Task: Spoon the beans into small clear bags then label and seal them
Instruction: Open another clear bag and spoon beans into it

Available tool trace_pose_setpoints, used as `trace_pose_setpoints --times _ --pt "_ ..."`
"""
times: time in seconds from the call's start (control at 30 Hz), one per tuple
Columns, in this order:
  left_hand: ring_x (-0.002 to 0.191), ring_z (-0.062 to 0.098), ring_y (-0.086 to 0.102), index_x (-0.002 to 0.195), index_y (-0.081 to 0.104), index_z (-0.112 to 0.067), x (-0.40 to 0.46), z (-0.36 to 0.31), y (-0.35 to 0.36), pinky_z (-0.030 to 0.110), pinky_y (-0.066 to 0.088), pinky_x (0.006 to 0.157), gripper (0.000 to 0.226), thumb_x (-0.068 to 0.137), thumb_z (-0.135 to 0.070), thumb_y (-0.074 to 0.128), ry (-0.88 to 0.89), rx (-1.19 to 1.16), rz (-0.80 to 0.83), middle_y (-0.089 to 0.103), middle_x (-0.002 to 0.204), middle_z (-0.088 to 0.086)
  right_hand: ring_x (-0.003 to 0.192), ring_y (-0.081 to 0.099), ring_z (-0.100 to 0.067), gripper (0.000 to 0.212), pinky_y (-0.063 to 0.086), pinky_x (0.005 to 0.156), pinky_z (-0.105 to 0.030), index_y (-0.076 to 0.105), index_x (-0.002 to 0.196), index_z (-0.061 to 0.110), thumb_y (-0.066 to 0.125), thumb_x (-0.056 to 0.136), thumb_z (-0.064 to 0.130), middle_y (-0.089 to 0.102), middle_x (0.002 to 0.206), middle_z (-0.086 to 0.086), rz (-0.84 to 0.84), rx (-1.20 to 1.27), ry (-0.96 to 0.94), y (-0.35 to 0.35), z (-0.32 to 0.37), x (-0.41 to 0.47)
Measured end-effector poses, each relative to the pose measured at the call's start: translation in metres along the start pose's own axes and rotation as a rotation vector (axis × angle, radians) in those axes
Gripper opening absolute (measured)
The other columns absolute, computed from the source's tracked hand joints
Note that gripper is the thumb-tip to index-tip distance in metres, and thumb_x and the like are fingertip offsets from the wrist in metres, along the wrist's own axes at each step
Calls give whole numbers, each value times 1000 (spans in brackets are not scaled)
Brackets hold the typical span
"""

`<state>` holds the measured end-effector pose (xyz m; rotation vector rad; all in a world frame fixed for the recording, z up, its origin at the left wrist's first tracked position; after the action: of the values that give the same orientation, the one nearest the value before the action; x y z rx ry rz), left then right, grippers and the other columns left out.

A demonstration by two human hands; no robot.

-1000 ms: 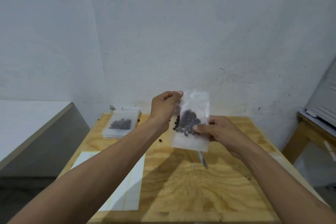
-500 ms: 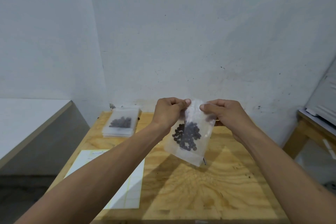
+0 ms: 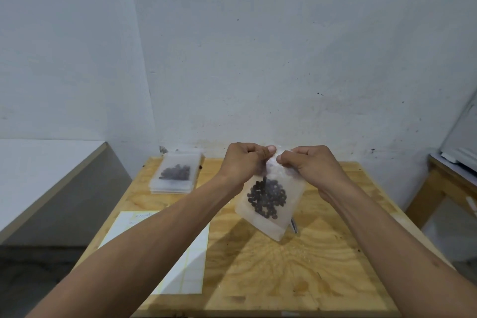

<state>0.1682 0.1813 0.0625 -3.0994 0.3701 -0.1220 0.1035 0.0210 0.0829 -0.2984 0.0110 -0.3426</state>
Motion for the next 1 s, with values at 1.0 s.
trace_pose_setpoints --times 1.0 --pt "86 26 68 109 67 4 33 9 -72 34 56 69 57 79 -40 86 -328 222 -69 69 103 10 83 73 -26 24 65 72 -35 65 113 -19 64 95 -3 74 101 -24 191 504 248 47 -20 0"
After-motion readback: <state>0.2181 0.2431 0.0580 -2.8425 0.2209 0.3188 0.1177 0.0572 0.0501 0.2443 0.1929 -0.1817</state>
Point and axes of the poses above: each hand's wrist, its own x-axis towards the middle knuckle, its own y-axis out of the palm, z = x × y, the point moved 9 cm from there along x, towards the middle knuckle
